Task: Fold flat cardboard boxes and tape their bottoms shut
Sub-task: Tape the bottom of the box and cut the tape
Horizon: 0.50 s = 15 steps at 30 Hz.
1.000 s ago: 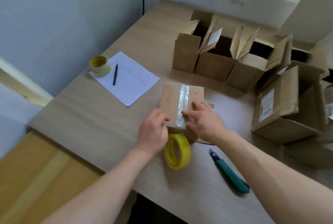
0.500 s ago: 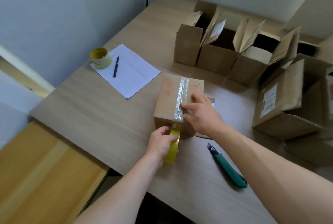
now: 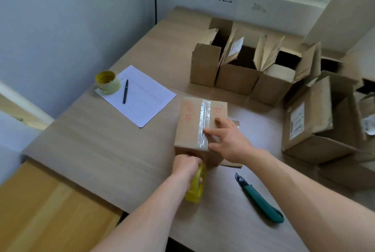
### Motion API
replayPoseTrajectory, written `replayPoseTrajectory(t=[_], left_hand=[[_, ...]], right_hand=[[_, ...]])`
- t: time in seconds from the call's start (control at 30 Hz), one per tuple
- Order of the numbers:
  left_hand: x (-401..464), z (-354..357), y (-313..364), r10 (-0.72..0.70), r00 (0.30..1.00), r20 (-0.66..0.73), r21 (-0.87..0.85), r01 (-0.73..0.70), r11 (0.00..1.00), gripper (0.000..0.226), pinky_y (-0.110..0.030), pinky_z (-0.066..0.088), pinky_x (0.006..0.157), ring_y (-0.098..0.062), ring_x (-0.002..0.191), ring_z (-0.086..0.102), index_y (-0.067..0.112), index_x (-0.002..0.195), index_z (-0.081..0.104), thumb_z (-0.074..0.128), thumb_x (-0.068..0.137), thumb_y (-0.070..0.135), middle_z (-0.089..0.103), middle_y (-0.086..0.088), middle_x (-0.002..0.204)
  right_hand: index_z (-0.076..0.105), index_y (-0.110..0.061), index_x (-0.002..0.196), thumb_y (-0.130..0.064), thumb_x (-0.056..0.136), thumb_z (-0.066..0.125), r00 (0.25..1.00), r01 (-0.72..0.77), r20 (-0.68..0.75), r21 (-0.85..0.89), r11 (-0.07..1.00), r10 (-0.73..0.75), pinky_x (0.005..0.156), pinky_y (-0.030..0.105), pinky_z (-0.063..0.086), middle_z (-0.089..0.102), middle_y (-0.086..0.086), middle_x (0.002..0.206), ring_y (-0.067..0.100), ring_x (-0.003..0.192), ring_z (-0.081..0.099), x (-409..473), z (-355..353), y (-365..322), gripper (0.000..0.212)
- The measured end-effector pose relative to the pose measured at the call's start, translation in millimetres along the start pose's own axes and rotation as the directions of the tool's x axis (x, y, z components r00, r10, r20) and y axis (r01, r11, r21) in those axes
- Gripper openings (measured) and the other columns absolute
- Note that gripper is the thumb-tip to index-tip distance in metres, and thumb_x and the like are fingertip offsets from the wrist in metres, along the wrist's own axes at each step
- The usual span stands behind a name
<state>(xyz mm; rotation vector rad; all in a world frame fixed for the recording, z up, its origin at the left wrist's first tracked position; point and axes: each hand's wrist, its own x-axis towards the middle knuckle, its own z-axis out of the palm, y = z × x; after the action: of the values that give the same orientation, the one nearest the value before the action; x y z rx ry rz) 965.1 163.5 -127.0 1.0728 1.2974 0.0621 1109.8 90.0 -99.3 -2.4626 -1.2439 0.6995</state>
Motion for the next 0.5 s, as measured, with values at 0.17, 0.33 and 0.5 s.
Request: replayPoseTrajectory(t=[0.17, 0.33, 0.5], left_hand=[[4.0, 0.0, -6.6, 0.008, 0.999, 0.039, -0.068, -0.005, 0.998, 0.006, -0.026, 0.044, 0.037, -0.027, 0.042, 0.052, -0.001, 0.079, 0.059, 0.061, 0.084, -0.002, 0.057, -0.022, 0.070], [9.4, -0.3, -11.3, 0.029, 0.996, 0.086, -0.096, -0.020, 0.995, 0.011, -0.020, 0.037, 0.034, -0.024, 0.039, 0.052, 0.004, 0.077, 0.056, 0.058, 0.087, -0.001, 0.055, -0.023, 0.070], [10.4, -2.4, -13.9, 0.067, 0.995, 0.073, -0.055, -0.063, 0.997, 0.004, -0.019, 0.039, 0.038, -0.024, 0.039, 0.057, 0.002, 0.083, 0.059, 0.058, 0.087, 0.002, 0.058, -0.023, 0.066]], right_hand=[[0.051, -0.032, 0.139, -0.017, 0.083, 0.065, 0.951, 0.010, -0.309, 0.093, 0.996, 0.019, 0.104, 0.021, 0.028, 0.041, -0.010, 0.150, 0.011, 0.136, 0.036, -49.5, -1.4, 25.2, 0.060], [0.036, -0.038, 0.138, -0.046, 0.086, 0.057, 0.908, -0.420, -0.095, -0.217, 0.881, 0.409, 0.084, 0.031, 0.046, 0.051, -0.007, 0.127, 0.017, 0.119, 0.049, -151.3, 72.7, 81.1, 0.056], [0.055, -0.027, 0.116, -0.021, 0.086, 0.054, 0.928, -0.320, -0.153, 0.136, 0.938, 0.339, 0.074, 0.031, 0.045, 0.062, -0.001, 0.102, 0.024, 0.097, 0.061, -159.9, 77.1, 90.7, 0.030]])
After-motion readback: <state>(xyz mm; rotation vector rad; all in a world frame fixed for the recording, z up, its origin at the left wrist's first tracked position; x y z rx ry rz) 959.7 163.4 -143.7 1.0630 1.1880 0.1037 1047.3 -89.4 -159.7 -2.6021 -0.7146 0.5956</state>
